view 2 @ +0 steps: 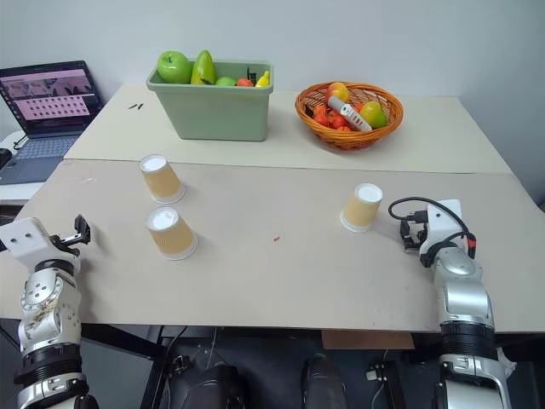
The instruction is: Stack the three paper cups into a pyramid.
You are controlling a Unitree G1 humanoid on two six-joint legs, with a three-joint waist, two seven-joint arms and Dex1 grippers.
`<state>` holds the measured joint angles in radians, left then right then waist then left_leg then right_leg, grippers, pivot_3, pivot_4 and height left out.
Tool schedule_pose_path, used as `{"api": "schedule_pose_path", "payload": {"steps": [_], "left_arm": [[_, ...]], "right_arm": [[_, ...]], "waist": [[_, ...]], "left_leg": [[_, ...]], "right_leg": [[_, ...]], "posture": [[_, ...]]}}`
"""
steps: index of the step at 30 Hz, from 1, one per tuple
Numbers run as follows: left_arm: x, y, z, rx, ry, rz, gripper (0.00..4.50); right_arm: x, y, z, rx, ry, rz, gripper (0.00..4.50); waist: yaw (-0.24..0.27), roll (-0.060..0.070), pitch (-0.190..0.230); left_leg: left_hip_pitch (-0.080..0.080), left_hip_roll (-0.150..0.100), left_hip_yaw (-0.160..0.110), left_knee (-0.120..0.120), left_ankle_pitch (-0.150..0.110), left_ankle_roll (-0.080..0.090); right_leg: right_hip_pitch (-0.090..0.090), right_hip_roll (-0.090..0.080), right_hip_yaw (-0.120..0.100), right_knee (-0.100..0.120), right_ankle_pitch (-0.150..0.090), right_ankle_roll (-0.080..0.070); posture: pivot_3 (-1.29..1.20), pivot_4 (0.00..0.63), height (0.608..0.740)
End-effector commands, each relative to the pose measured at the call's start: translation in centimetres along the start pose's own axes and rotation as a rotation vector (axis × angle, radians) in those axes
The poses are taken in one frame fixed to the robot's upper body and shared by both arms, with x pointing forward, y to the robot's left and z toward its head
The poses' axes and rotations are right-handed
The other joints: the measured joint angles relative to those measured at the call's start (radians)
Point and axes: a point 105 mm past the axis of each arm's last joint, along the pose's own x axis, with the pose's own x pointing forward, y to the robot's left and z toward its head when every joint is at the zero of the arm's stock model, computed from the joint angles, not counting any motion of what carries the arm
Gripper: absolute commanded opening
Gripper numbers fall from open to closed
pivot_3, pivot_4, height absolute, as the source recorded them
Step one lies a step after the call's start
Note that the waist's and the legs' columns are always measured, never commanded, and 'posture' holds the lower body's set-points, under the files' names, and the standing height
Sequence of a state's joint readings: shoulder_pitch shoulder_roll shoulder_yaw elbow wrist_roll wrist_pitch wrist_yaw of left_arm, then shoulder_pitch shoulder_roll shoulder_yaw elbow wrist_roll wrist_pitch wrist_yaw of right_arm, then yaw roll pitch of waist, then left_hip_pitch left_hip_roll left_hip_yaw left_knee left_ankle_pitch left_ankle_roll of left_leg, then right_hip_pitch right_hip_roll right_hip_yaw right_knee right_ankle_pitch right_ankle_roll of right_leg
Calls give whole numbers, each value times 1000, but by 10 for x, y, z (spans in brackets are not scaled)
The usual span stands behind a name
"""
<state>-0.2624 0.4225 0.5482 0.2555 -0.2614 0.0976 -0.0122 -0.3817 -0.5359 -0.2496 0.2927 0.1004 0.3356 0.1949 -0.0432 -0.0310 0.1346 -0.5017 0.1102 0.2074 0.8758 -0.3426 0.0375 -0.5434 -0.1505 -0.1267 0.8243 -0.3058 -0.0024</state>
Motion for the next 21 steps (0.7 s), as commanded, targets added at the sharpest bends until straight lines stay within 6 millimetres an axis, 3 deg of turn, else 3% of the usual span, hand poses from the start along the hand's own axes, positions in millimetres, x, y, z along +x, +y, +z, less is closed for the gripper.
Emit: {"api": "schedule_pose_path", "payload": {"steps": [1, 2, 4, 8, 11, 12, 14, 16, 18, 21], "left_arm": [[2, -3, 12, -1, -45, -27, 4500], [1, -6, 11, -7, -40, -52, 4500], [0, -9, 10, -19, -35, -88, 4500], [-4, -9, 11, -11, -37, -121, 4500], [-5, -10, 12, -11, -36, -139, 4500], [-5, -11, 12, -12, -34, -148, 4500], [-6, -14, 12, -7, -29, -164, 4500], [-7, -21, 11, 0, -23, -197, 4500], [-9, -30, 12, 10, -20, -247, 4500], [-16, -42, 15, 52, -18, -343, 4500]], "right_arm": [[0, -28, 25, 17, -69, -108, 4423], [-2, -50, 46, 46, -125, -189, 4423], [-8, -64, 94, 91, -264, -196, 4423], [-33, -11, 183, 172, -539, 194, 4423], [-71, 34, 233, 234, -681, 530, 4423], [-89, 60, 244, 206, -707, 702, 4423], [-123, 109, 249, 123, -701, 1006, 4423], [-152, 147, 236, 17, -651, 1255, 4423], [-168, 166, 220, -41, -587, 1407, 4423], [-169, 182, 193, -120, -478, 1490, 4423]], "waist": [[0, 0, 0], [0, 0, 0], [0, 4, 0], [-8, 5, 0], [-16, 5, -1], [-13, 4, -1], [-8, 4, -1], [-3, 4, -1], [4, 4, -1], [19, 4, -2]], "left_leg": [[0, 0, 0, 0, 0, 0], [0, 0, 0, 0, 0, 0], [-3, -1, 0, 2, 0, 1], [-6, -1, -1, 3, 0, 1], [-6, 0, -2, 2, -1, 0], [-6, 0, -2, 2, -1, 0], [-7, -1, -7, 3, -1, 1], [-7, -2, -9, 2, -1, 1], [-7, -2, -12, 2, -1, 1], [-7, -5, -16, 3, -3, 4]], "right_leg": [[0, 0, 0, 0, 0, 0], [0, 0, 0, 0, 0, 0], [-3, -1, 0, 2, 0, 0], [-8, -1, 1, 7, -2, 0], [-8, 1, 1, 6, -2, 0], [-7, 1, 1, 6, -2, 0], [-2, 0, -4, 1, -2, 0], [-1, 0, -5, 1, -2, 0], [2, 0, -9, -1, -2, 0], [9, -3, -15, -6, -2, 1]], "posture": [[0, 150, 656], [0, 150, 656], [0, 150, 656], [0, 150, 656], [0, 150, 656], [0, 150, 656], [0, 150, 656], [0, 150, 656], [0, 150, 656], [0, 150, 656]]}}
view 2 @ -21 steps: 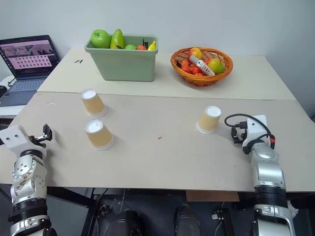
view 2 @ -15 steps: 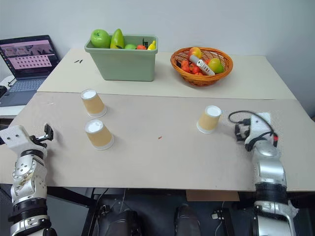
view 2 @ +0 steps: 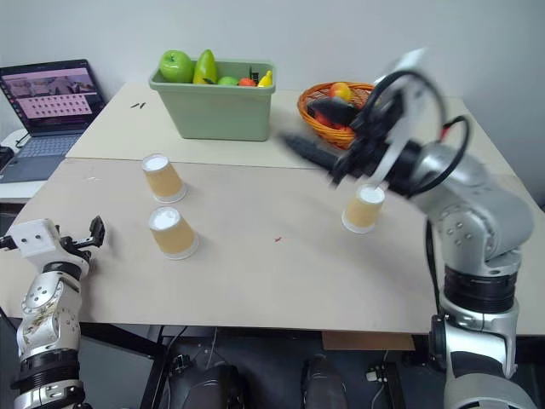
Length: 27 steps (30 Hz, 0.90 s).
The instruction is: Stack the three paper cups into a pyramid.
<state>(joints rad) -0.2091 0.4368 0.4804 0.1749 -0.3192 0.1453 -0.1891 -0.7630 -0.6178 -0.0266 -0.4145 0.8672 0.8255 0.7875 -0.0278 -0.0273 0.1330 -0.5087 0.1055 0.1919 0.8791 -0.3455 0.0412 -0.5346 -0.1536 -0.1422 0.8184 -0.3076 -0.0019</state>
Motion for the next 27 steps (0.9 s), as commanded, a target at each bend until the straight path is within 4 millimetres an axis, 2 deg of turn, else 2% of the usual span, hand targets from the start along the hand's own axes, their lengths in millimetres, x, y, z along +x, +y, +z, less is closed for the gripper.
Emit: {"api": "schedule_pose_path", "payload": {"steps": [1, 3, 5, 10, 14, 16, 22, 27], "left_arm": [[-5, -16, 19, 66, -35, -139, 4500], [-10, -24, 23, 79, -27, -221, 4500], [-23, -45, 29, 125, 0, -423, 4500], [-60, -77, 31, 221, 157, -840, 4500], [-76, -85, 35, 258, 234, -1002, 4500], [-75, -87, 39, 277, 248, -1041, 4500], [-51, -94, 43, 320, 224, -1075, 4500], [-35, -112, 40, 338, 198, -1152, 4500]], "right_arm": [[2, 13, -28, -13, 141, 80, 4423], [3, 13, -47, -32, 221, 82, 4423], [5, 5, -66, -54, 278, 42, 4423], [4, -12, -73, -60, 273, -53, 4423], [0, -18, -75, -62, 273, -92, 4423], [-1, -19, -74, -64, 262, -106, 4423], [-2, -20, -73, -64, 244, -140, 4423], [-4, -19, -72, -61, 237, -157, 4423]], "waist": [[7, 0, 0], [12, 0, 0], [11, -1, 0], [11, 0, 0], [11, 1, 1], [12, 1, 1], [14, 1, 1], [13, 1, 1]], "left_leg": [[0, 0, 0, 1, 0, 1], [0, -1, -1, 1, -1, 1], [0, -1, -3, 0, -1, 1], [0, -2, -6, 0, 0, 0], [0, -3, -6, -1, 0, 0], [0, -3, -7, 0, 0, 0], [0, -5, -8, 0, 0, 0], [-1, -6, -7, 0, 0, 0]], "right_leg": [[2, -1, -1, -1, 0, 1], [5, -2, -5, -4, 1, 1], [5, -2, -6, -4, 1, 1], [4, -5, -6, -1, 0, 2], [4, -6, -7, -1, -1, 2], [4, -6, -8, -1, -1, 2], [5, -7, -8, 0, -2, 3], [4, -7, -8, 0, -3, 3]], "posture": [[0, 150, 656], [0, 150, 656], [0, 150, 656], [0, 150, 656], [0, 150, 656], [0, 150, 656], [0, 150, 656], [0, 150, 656]]}}
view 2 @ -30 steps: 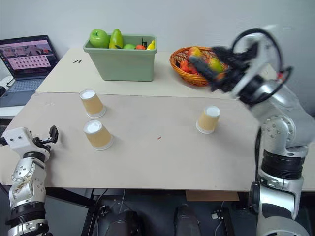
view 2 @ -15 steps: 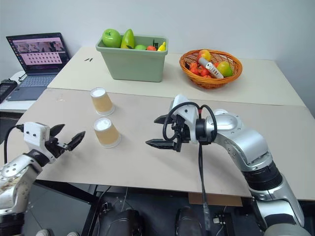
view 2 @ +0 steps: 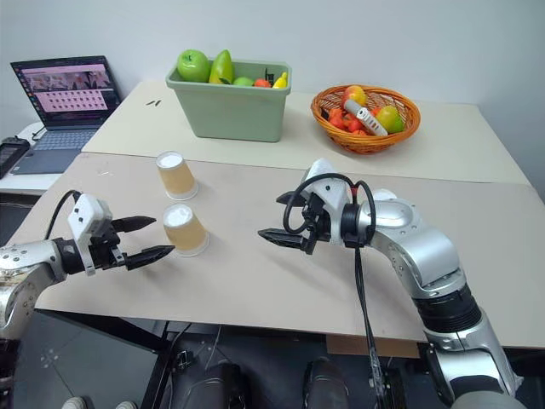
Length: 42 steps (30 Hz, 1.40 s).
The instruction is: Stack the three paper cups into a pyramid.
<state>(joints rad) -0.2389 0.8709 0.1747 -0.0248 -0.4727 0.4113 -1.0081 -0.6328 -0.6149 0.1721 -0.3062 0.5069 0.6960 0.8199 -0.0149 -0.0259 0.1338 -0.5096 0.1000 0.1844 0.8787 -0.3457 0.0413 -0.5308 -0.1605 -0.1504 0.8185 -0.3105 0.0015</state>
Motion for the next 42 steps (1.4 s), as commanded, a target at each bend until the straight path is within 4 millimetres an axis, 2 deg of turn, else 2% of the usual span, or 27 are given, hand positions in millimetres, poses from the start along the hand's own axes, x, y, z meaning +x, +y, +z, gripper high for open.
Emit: {"api": "schedule_pose_path", "payload": {"steps": [1, 5, 10, 22, 24, 25, 27, 29, 33, 36, 39, 42], "left_arm": [[19, 3, 9, 67, -26, -68, 4500], [41, 3, 12, 79, -53, -122, 4500], [57, 1, 22, 91, -92, -162, 4500], [56, 4, 31, 91, -121, -153, 4500], [55, 4, 30, 90, -121, -149, 3960], [55, 5, 30, 90, -120, -146, 3843], [54, 6, 30, 90, -119, -142, 2951], [54, 6, 30, 88, -122, -138, 2558], [55, 8, 31, 95, -124, -119, 2543], [62, 2, 39, 106, -150, -143, 2543], [76, -6, 54, 131, -190, -180, 2543], [102, -26, 72, 153, -240, -267, 2543]], "right_arm": [[-8, -1, 14, -47, -49, -40, 4423], [-11, -3, 13, -48, -41, -57, 4423], [-14, -3, 11, -52, -26, -74, 4423], [-16, -5, 9, -52, -15, -95, 4423], [-16, -6, 8, -53, -14, -97, 4500], [-15, -6, 8, -53, -14, -97, 4500], [-15, -6, 8, -53, -14, -96, 4500], [-14, -7, 8, -54, -12, -98, 4500], [-13, -8, 6, -52, -10, -99, 4500], [-14, -9, 4, -52, -1, -108, 4500], [-17, -13, 5, -53, 2, -131, 4500], [-24, -20, 8, -59, -1, -172, 4500]], "waist": [[1, 0, 0], [0, 0, 0], [-2, 0, 0], [-3, 0, 0], [-3, 0, 0], [-3, 0, 0], [-3, 0, 0], [-3, 0, 0], [-3, 0, 0], [-3, 0, 0], [3, 0, 0], [7, 0, 0]], "left_leg": [[0, 0, 1, 0, 0, 0], [0, -1, 5, 2, 0, 0], [-1, 0, 5, 2, 0, 0], [-1, 0, 1, 2, 0, 0], [-1, 0, 0, 2, 0, 0], [-1, 0, 0, 2, 0, 0], [-1, 0, -1, 2, 0, 0], [-1, 0, -1, 2, 0, 0], [-1, 0, -1, 2, 0, 0], [-1, -1, -1, 2, 0, 0], [-1, -1, -1, 2, 0, 0], [-2, -1, -1, 4, 0, 0]], "right_leg": [[0, 0, 0, 0, 0, 0], [1, -1, -1, 1, 0, 0], [0, 0, -1, 1, -1, 1], [0, 0, 0, 1, -1, 1], [0, 0, 0, 1, -1, 1], [0, 0, 0, 1, -1, 1], [1, 0, 0, 1, -1, 1], [1, 0, -1, 1, -1, 1], [1, 0, 0, 1, -1, 1], [1, 0, -1, 1, -1, 1], [1, -1, -1, 1, -1, 1], [2, -1, -3, 1, -1, 1]], "posture": [[0, 150, 656], [0, 150, 656], [0, 150, 656], [0, 150, 656], [0, 150, 656], [0, 150, 656], [0, 150, 656], [0, 150, 656], [0, 150, 656], [0, 150, 656], [0, 150, 656], [0, 150, 656]]}}
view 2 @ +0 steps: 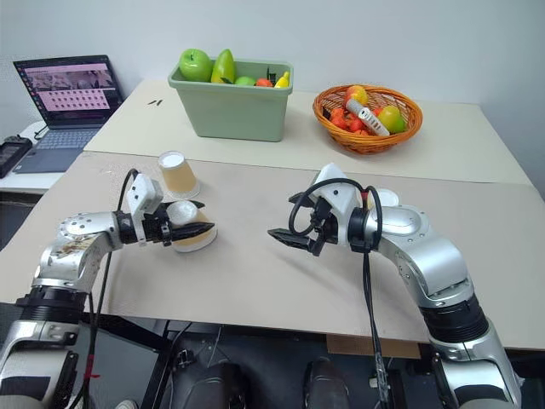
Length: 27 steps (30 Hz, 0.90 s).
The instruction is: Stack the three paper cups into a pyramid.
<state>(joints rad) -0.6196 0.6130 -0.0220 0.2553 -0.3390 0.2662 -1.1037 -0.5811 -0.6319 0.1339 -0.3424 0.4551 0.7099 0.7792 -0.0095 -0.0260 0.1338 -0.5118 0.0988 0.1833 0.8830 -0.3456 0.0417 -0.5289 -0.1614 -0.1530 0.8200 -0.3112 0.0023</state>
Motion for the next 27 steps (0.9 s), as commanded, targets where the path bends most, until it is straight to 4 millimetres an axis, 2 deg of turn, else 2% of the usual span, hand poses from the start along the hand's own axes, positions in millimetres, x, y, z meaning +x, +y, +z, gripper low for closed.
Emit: {"api": "schedule_pose_path", "payload": {"steps": [1, 4, 11, 14, 17, 19, 20, 22, 27], "left_arm": [[34, -11, 28, 70, -77, -88, 2543], [73, -22, 30, 78, -93, -142, 2543], [118, -43, 19, 81, -70, -233, 2543], [122, -44, 15, 89, -58, -239, 2543], [127, -48, 18, 71, -84, -256, 2543], [128, -49, 21, 68, -100, -263, 3517], [126, -48, 24, 70, -112, -259, 3736], [123, -43, 29, 91, -125, -238, 4493], [99, -33, 56, 120, -192, -185, 4493]], "right_arm": [[-14, -15, 17, -43, -44, -81, 4500], [-19, -17, 16, -44, -38, -102, 4500], [-22, -16, 16, -39, -36, -114, 4500], [-22, -16, 17, -38, -36, -117, 4500], [-23, -16, 16, -36, -35, -124, 4500], [-23, -17, 16, -34, -36, -127, 4500], [-22, -17, 15, -32, -36, -127, 4500], [-21, -16, 15, -28, -40, -123, 4500], [-16, -15, 12, -17, -42, -105, 4500]], "waist": [[1, 0, 0], [2, 0, 0], [-18, 0, 0], [-17, 0, 0], [-13, 0, 0], [-10, 0, 0], [-8, 0, 0], [-7, 0, 0], [-8, 0, 0]], "left_leg": [[-1, 0, 0, 0, 0, 0], [-1, -1, 2, 1, 0, 0], [0, 0, 3, 0, 0, 0], [0, 0, 3, 0, 0, 0], [0, 0, 2, 0, 0, 0], [0, 0, 1, 0, 0, 0], [0, 0, 1, 0, 0, 0], [-1, 0, -1, 0, 0, 0], [-1, 0, -4, 0, 0, 0]], "right_leg": [[0, 0, 0, 0, 0, 0], [1, 0, -1, 0, 0, 0], [0, 0, 0, 1, -1, 1], [0, 0, 0, 0, -1, 1], [0, 0, 0, 1, -1, 1], [1, 0, 0, 1, -1, 1], [1, 0, 0, 1, -1, 1], [0, 0, 0, 0, -1, 1], [0, 0, 0, 0, -1, 1]], "posture": [[0, 150, 656], [0, 150, 656], [0, 150, 656], [0, 150, 656], [0, 150, 656], [0, 150, 656], [0, 150, 656], [0, 150, 656], [0, 150, 656]]}}
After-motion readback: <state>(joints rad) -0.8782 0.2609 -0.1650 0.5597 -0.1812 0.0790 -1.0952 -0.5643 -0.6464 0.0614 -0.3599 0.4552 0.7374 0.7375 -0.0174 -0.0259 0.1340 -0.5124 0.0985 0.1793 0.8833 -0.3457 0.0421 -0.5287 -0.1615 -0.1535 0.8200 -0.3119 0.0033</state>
